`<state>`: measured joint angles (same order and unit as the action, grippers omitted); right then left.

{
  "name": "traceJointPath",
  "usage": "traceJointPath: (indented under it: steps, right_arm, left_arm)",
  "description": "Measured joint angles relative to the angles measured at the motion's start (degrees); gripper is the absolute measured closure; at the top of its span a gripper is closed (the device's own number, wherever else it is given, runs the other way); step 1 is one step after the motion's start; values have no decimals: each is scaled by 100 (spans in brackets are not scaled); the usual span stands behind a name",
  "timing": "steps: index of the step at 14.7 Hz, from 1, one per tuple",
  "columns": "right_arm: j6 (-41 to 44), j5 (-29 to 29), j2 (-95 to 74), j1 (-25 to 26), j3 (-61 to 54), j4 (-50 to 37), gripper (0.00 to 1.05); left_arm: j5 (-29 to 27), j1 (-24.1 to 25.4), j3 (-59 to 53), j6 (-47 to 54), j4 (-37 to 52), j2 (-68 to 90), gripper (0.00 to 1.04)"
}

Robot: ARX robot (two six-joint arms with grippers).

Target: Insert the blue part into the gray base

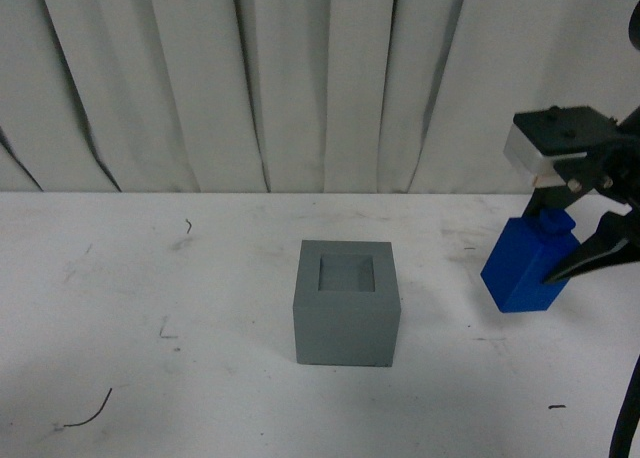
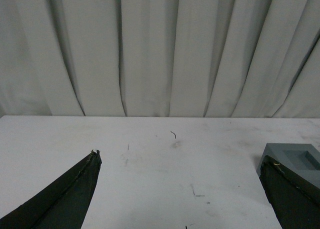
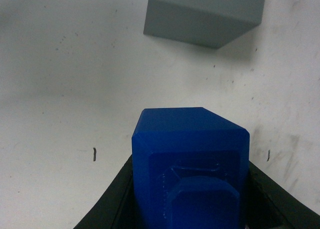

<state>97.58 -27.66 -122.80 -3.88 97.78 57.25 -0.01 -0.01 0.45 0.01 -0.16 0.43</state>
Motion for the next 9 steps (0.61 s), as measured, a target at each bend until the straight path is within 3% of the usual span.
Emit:
traceJointPath:
  steps: [4, 9]
  right_arm:
    - [-297, 61, -37, -691, 610, 562, 58]
    - [-1432, 289, -776, -1429, 1869, 758, 58]
  left_arm:
    - [0, 0, 0, 0, -2, 0, 7]
    - [0, 0, 0, -2, -2, 0, 7]
